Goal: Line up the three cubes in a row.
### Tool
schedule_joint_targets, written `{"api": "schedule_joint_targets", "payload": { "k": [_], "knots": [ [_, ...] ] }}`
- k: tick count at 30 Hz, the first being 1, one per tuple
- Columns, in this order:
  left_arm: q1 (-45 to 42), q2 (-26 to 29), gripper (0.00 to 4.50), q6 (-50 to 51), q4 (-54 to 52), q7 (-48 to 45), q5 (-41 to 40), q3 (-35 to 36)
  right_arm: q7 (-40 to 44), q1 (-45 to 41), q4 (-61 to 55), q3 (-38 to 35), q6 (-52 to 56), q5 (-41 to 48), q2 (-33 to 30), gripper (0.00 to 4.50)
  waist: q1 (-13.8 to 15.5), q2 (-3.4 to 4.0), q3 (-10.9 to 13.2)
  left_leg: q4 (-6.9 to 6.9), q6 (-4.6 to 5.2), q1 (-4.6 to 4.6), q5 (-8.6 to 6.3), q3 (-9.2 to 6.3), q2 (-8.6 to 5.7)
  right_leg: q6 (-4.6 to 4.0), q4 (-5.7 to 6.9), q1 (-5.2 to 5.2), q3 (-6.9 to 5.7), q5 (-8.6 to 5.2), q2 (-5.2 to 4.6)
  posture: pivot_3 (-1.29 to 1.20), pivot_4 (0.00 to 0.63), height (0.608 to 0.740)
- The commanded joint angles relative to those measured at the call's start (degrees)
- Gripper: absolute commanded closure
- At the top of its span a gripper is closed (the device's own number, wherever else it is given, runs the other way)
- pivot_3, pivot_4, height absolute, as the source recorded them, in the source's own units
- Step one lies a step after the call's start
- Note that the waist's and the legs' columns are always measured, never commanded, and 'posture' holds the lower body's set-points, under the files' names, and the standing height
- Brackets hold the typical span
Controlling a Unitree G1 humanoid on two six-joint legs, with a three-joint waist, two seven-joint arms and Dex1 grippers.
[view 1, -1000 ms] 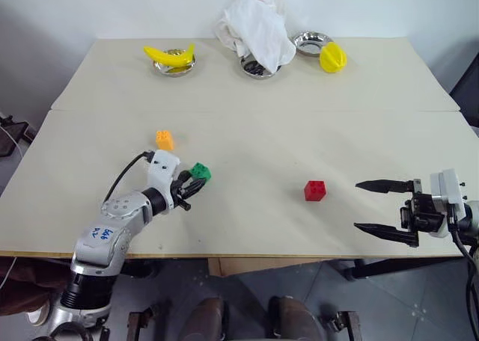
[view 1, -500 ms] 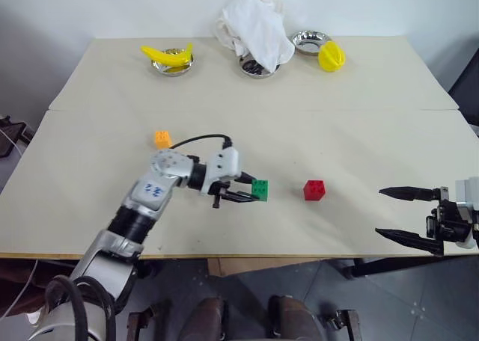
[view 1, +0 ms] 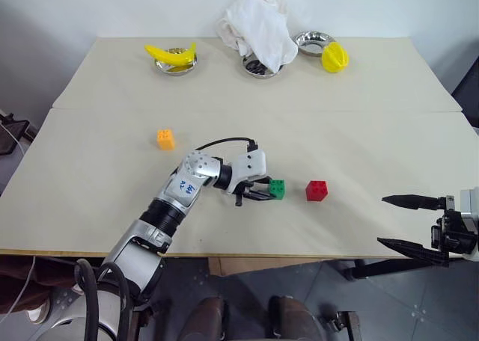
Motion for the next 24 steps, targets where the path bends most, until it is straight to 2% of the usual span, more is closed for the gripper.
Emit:
{"api": "schedule_joint_targets", "payload": {
  "k": [1,3,9,12,13,18,21,24],
  "knots": [
    [-0.3,0.7,3.02,1.0,-1.0,-0.6,0.7,0.6,-0.2,0.0,-1.6,-1.9,-0.2,1.4,0.5,0.00,0.0,0.00,0.0,0.00,0.00,0.01,0.00,0.00,0.00,0.00,0.00,0.00,0.00,0.00,0.00,0.00,0.150,0.740],
    [0.1,1.0,3.02,1.6,-1.5,-1.4,0.5,0.5,-0.1,-0.3,-1.2,-1.5,-0.4,1.3,0.5,0.00,-0.1,0.00,0.0,0.00,0.00,0.01,0.00,0.00,0.01,0.00,0.01,0.00,0.01,0.00,0.00,0.00,0.150,0.740],
    [0.4,1.2,1.03,3.8,-2.5,-2.6,-0.8,1.9,0.1,-1.4,-0.5,-0.6,-0.4,1.0,0.5,0.00,-0.1,0.00,0.0,0.00,0.00,0.01,0.00,0.00,0.02,0.00,0.02,-0.01,0.00,0.00,0.01,0.00,0.150,0.740],
    [0.7,1.5,0.18,3.0,-2.9,-2.9,-1.6,3.3,0.3,-2.2,-0.1,0.2,-0.4,0.8,0.6,0.00,-0.1,0.00,0.0,0.00,0.00,0.01,0.00,0.00,0.01,0.00,0.02,-0.01,0.01,0.00,0.00,0.00,0.150,0.740],
    [1.2,2.1,0.03,2.0,-3.4,-3.3,-2.3,4.2,0.3,-2.6,0.1,0.5,-0.5,0.7,0.7,0.00,0.0,0.00,0.0,0.00,0.00,0.01,0.00,-0.01,0.01,0.00,0.02,-0.01,0.00,0.00,0.00,0.00,0.150,0.740],
    [7.9,6.8,0.03,-3.3,-9.1,-5.8,-7.4,10.7,0.6,-5.1,1.1,2.9,-0.8,0.4,1.5,0.00,-0.5,0.02,0.0,-0.02,-0.02,0.01,0.00,-0.03,0.06,0.00,0.02,-0.05,0.01,0.00,-0.03,0.00,0.150,0.740],
    [17.2,11.8,0.03,-4.2,-17.0,-7.5,-13.2,17.4,0.4,-7.7,1.8,4.8,-1.0,0.3,2.6,0.00,-0.8,0.03,0.0,-0.05,-0.04,0.06,-0.01,-0.03,0.08,-0.01,0.02,-0.06,0.08,0.00,-0.02,0.00,0.150,0.740],
    [26.6,14.1,0.03,-5.8,-23.1,-4.5,-17.8,25.5,0.2,-9.6,2.3,6.2,-0.8,0.4,3.8,0.00,-0.8,0.04,0.0,-0.07,-0.05,0.08,-0.01,-0.09,0.08,-0.02,0.01,-0.07,0.15,-0.01,-0.02,0.00,0.150,0.740]
  ]
}}
